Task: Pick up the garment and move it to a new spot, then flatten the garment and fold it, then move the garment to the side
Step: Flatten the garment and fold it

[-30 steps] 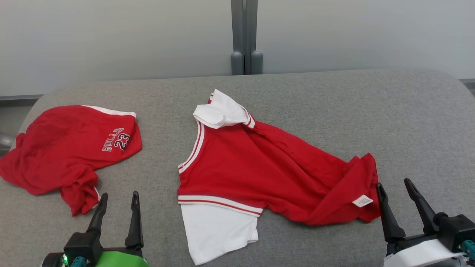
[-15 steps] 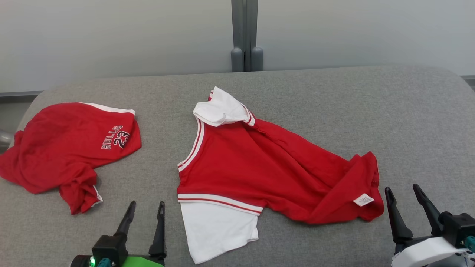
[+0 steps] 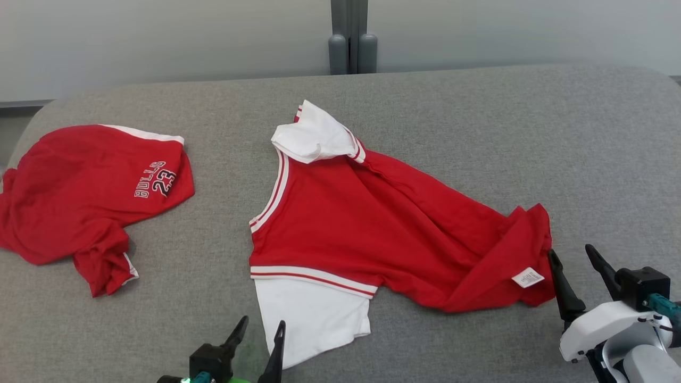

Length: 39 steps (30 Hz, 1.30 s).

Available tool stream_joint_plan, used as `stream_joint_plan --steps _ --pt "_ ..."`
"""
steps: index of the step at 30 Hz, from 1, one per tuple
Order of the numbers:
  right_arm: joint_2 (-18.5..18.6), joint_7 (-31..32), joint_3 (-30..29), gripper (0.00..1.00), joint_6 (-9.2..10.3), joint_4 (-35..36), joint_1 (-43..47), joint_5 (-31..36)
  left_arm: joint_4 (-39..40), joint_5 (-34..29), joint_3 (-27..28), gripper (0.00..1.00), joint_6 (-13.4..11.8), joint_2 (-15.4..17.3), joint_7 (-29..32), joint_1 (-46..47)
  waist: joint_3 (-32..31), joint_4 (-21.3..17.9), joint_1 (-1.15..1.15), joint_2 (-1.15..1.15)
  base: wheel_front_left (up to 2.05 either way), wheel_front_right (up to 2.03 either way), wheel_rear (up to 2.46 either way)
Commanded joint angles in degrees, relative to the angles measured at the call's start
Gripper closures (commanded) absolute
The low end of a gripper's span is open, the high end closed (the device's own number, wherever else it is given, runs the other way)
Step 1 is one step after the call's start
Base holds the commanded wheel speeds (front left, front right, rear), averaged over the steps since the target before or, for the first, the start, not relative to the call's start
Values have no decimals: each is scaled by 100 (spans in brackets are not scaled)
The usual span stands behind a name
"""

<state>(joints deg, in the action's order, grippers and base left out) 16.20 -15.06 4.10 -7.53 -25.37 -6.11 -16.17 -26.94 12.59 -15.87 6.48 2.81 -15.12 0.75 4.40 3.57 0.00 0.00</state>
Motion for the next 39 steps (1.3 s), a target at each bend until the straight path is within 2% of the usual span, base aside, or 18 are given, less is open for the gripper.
stream_joint_plan --steps 1,17,18,19,20,21,22,29,32,39 --pt "56 -16 67 0 8 -123 -140 -46 -68 51 -48 0 -19 17 -4 144 77 14 0 0 0 0 0" --pt "318 -17 872 2 8 -768 -632 -615 -908 607 -847 0 18 17 4 440 305 96 0 0 0 0 0" --pt "330 -17 914 40 8 -795 -659 -656 -1003 658 -957 0 29 17 7 460 310 100 0 0 0 0 0" --pt "321 -16 957 54 8 -804 -676 -697 -1067 720 -1036 0 41 13 11 472 311 104 0 0 0 0 0" --pt "322 -16 990 100 8 -797 -687 -729 -1131 776 -1135 53 52 6 11 510 313 112 0 0 0 0 0" --pt "328 -16 1019 100 8 -793 -682 -758 -1192 811 -1211 89 59 6 19 544 316 117 0 0 0 0 0" --pt "340 -16 1048 100 8 -787 -664 -791 -1245 873 -1296 100 65 2 23 590 316 122 0 0 0 0 0" --pt "345 -16 1008 100 8 -508 -336 -864 -1213 1243 -1440 100 18 15 5 696 193 130 0 0 0 0 0" --pt "362 -16 866 100 8 -69 -17 -836 -865 1417 -1220 100 -13 17 -2 601 97 141 0 0 0 0 0" --pt "389 -16 607 100 8 920 556 -724 91 1326 -527 100 -24 18 -2 494 -63 64 0 0 0 0 0"
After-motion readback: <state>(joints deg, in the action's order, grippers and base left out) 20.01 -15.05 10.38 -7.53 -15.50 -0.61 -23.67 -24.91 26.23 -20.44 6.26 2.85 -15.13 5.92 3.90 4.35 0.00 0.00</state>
